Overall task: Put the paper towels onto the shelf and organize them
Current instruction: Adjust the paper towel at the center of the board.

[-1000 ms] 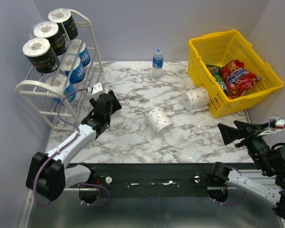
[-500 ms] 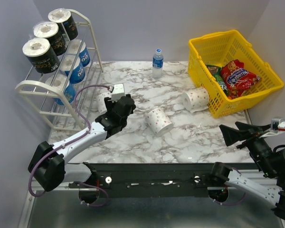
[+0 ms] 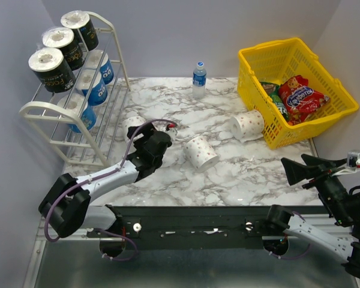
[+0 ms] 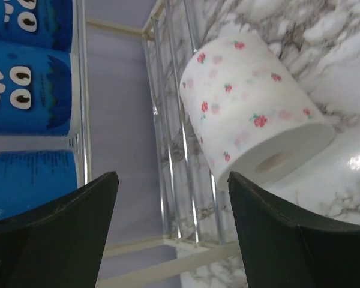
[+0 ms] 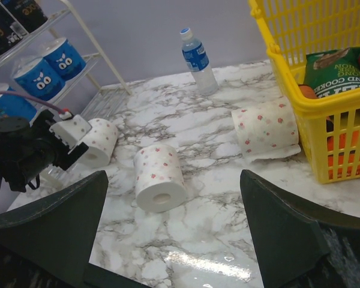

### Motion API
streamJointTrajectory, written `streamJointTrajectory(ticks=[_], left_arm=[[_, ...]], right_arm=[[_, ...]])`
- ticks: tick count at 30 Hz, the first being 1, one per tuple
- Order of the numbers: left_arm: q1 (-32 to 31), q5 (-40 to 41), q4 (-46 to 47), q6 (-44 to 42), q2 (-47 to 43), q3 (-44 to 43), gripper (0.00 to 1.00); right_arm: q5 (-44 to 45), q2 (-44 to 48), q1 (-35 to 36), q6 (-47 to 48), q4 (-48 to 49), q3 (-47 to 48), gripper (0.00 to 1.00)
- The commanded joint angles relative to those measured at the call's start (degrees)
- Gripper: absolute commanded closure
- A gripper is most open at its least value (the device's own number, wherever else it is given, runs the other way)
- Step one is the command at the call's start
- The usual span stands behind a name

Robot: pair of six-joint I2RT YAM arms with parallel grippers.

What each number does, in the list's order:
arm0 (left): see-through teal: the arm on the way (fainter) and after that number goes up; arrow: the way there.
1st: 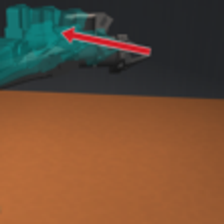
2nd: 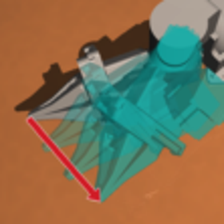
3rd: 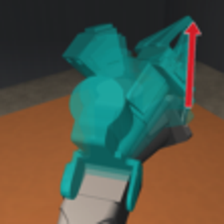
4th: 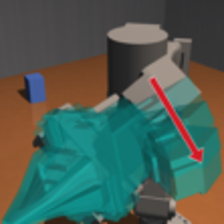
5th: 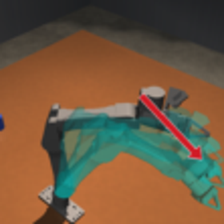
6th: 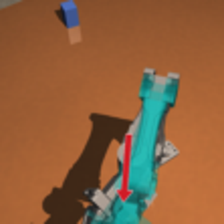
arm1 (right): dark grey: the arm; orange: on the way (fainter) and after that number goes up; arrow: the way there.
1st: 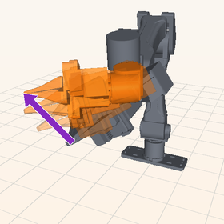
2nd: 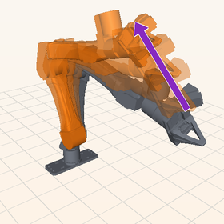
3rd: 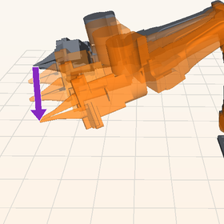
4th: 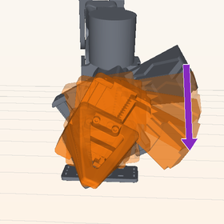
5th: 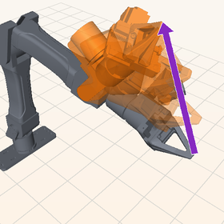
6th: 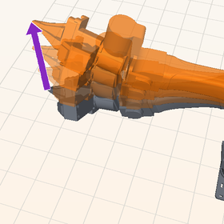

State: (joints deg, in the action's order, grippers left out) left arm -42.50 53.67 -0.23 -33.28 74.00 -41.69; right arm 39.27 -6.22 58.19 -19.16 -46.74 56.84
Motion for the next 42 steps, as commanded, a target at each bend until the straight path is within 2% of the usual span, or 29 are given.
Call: streamJointTrajectory(ticks=[1,5,10,14,18,23,30,37,42], left_arm=[[0.05,-2.06,13.14,-25.76,1.24,6.78,0.16],[1.02,-2.96,19.72,-27.63,5.71,9.17,0.15],[1.19,-7.52,16.58,-22.62,7.74,8.91,0.12],[1.89,-6.56,21.39,-24.99,10.55,9.00,0.12],[2.77,-8.15,20.53,-22.97,13.53,8.12,0.16],[3.56,-4.90,26.41,-26.49,15.65,8.65,0.17],[6.20,-4.37,30.19,-29.21,16.88,6.80,0.23],[7.61,-5.68,27.13,-27.55,17.76,4.26,0.28],[8.40,-5.16,26.68,-27.10,19.86,3.55,0.24]], right_arm=[[1.95,0.33,0.25,2.80,-0.98,0.64,0.00],[2.66,-0.64,0.34,3.95,-0.63,1.69,0.00],[3.45,-1.08,0.43,4.39,-0.19,2.05,0.00],[3.54,-1.25,0.43,4.48,1.03,1.17,0.00],[3.54,-1.60,0.34,4.83,2.09,0.73,0.00],[3.97,-1.87,0.34,5.53,1.92,1.61,0.00],[4.06,-0.81,0.43,5.45,1.74,0.73,0.00],[5.20,-0.20,0.43,5.80,1.48,0.91,0.00],[5.73,0.24,0.43,6.32,1.65,0.82,0.00]])
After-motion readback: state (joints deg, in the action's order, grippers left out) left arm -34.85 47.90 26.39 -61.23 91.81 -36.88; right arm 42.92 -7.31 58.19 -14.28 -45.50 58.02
